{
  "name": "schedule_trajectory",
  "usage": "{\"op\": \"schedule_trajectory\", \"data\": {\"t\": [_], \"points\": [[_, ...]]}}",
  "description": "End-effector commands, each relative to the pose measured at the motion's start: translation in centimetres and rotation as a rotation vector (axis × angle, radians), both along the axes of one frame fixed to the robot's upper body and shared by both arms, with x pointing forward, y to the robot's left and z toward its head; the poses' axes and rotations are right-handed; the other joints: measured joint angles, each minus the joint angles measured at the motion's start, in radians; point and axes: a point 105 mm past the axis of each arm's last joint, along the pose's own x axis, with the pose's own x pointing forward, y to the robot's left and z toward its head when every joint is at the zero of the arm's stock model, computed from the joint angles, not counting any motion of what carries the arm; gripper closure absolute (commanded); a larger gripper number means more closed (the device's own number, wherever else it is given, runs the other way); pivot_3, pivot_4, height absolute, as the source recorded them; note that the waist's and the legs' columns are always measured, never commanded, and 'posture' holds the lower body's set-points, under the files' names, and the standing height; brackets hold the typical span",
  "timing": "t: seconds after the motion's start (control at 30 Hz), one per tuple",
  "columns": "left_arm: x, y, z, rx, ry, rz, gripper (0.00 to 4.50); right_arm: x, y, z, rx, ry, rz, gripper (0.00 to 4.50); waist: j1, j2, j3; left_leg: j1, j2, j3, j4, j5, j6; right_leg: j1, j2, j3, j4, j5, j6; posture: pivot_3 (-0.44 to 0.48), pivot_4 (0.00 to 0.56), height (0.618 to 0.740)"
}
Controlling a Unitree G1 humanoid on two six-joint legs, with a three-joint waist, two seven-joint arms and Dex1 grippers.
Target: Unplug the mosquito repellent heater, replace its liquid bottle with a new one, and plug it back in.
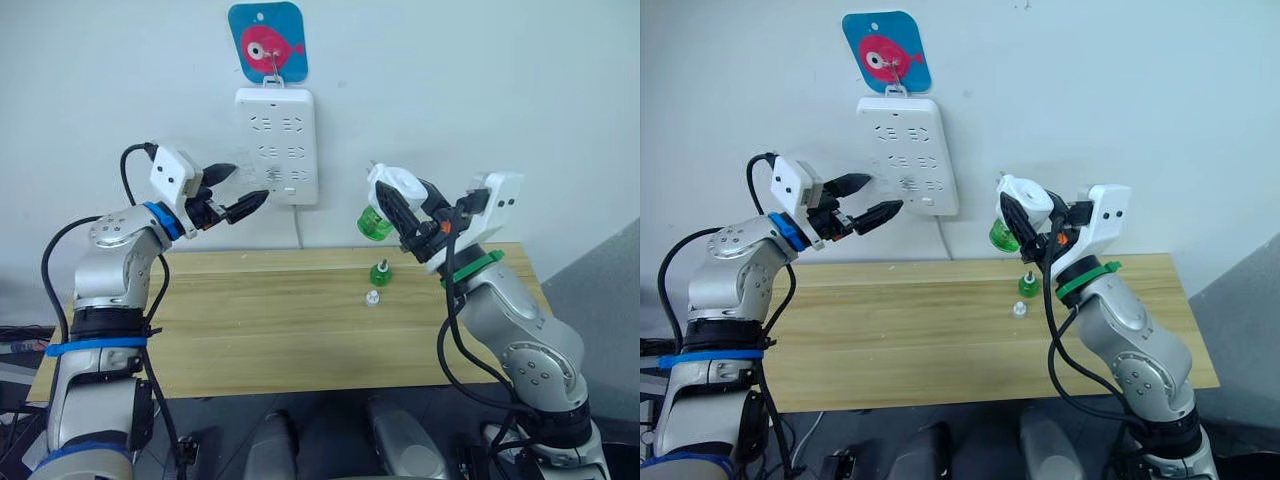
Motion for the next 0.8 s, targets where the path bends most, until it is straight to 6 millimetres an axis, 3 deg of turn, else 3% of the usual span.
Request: {"op": "schedule_trajectory", "data": {"t": [0.03,0.27,0.53,0.8], "points": [[0.8,-0.9,1.5,-0.005,-0.049,-0.03,0.0,-1.1,0.2,1.8,0.008,-0.084,0.024,1.46,0.009,0.0,0.0,0.0,0.0,0.0,0.001,0.0,0.0,0.0,0.0,0.0,0.0,0.0,0.0,-0.237,0.195,0.74],[1.3,-3.1,2.6,-0.035,-0.049,-0.138,0.0,-1.6,0.6,1.7,-0.017,-0.091,0.049,1.46,0.043,0.0,0.0,-0.001,-0.002,-0.003,0.004,0.0,0.0,0.002,-0.001,-0.002,0.001,0.0,0.0,-0.248,0.195,0.74],[0.8,-5.1,3.4,-0.021,-0.055,-0.227,0.0,-2.1,1.2,1.4,-0.063,-0.104,0.075,1.46,0.048,-0.001,0.0,-0.006,-0.003,-0.011,0.005,0.001,-0.001,0.002,-0.002,-0.01,0.0,0.0,0.0,-0.256,0.193,0.74],[0.6,-5.4,3.4,0.002,-0.071,-0.188,0.0,-2.5,1.5,1.1,-0.098,-0.11,0.094,1.46,0.028,0.0,0.0,-0.008,-0.001,-0.015,0.005,0.002,-0.001,0.0,0.0,-0.014,0.001,0.0,0.0,-0.256,0.196,0.74]]}}
